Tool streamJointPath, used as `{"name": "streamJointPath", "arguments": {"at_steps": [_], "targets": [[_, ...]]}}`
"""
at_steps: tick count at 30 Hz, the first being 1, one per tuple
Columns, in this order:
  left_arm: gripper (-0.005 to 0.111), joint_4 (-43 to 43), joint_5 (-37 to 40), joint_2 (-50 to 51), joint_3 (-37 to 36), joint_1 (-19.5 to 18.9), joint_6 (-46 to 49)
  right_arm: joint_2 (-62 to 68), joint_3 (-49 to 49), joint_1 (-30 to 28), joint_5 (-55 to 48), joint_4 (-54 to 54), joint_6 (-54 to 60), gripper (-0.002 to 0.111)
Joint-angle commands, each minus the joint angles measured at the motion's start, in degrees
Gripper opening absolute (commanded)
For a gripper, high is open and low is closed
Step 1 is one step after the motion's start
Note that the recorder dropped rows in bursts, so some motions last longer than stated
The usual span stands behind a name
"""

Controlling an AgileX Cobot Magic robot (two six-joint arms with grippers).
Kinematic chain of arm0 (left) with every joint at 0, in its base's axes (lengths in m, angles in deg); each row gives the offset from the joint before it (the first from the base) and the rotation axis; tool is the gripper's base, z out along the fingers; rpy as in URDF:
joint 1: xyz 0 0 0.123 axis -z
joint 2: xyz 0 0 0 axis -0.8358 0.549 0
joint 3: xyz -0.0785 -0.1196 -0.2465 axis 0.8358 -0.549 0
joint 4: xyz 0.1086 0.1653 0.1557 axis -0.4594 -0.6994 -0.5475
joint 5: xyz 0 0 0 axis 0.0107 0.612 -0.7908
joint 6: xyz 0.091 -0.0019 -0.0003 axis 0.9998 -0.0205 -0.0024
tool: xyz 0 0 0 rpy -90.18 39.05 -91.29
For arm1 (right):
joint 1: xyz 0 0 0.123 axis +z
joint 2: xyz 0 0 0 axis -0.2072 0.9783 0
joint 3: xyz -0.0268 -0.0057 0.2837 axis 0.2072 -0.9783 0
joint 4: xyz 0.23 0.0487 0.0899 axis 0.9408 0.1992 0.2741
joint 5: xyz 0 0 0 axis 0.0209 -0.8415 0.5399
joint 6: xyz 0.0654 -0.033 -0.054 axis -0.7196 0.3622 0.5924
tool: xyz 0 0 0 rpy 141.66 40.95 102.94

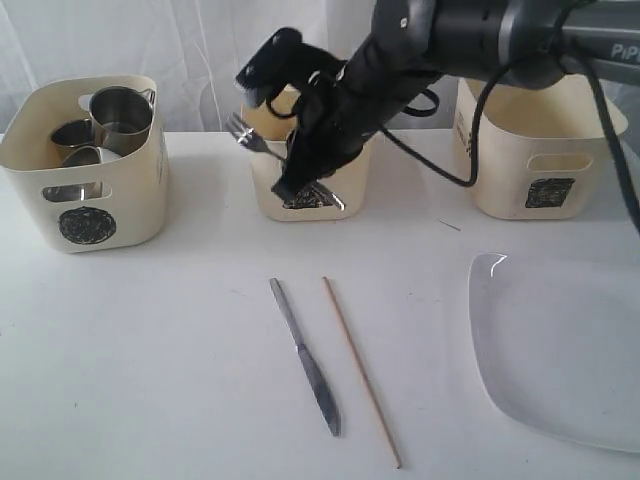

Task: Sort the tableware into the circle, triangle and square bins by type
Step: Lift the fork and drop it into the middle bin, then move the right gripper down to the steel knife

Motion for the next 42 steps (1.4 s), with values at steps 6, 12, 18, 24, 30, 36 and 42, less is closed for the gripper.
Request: {"name": "streamJointPath", "arguments": {"at_steps": [6, 12, 18, 24, 30, 36, 42], "targets": [[0.0, 0.2, 0.0, -0.3, -0.2, 0.3, -0.1, -0.6, 0.1, -11.2, 12.5, 39.9, 14.4, 0.0], [0.0, 0.2, 0.0, -0.3, -0.2, 0.3, -0.1, 1.3, 0.1, -13.0, 16.5, 54.7, 27.2, 0.0], [0.0, 0.2, 0.0, -0.3, -0.2, 0.3, -0.1, 9.0, 1.7, -13.0, 12.2, 82.1, 59.2, 0.0], [0.0, 0.2, 0.0, -0.3, -0.2, 0.3, -0.1, 15.6, 6.7, -13.0, 14.0, 82.1, 60.6, 0.0], [0.0, 0.2, 0.0, -0.3, -0.2, 0.3, -0.1, 16.2, 7.2, -13.0, 13.5, 82.1, 59.8, 0.02], [0.0, 0.2, 0.0, -0.3, -0.2, 0.3, -0.1, 15.2, 7.2, -13.1, 13.5, 82.1, 48.1, 0.021], [0.0, 0.2, 0.0, -0.3, -0.2, 0.3, -0.1, 8.7, 7.2, -14.6, 6.3, 58.4, 20.9, 0.006]]}}
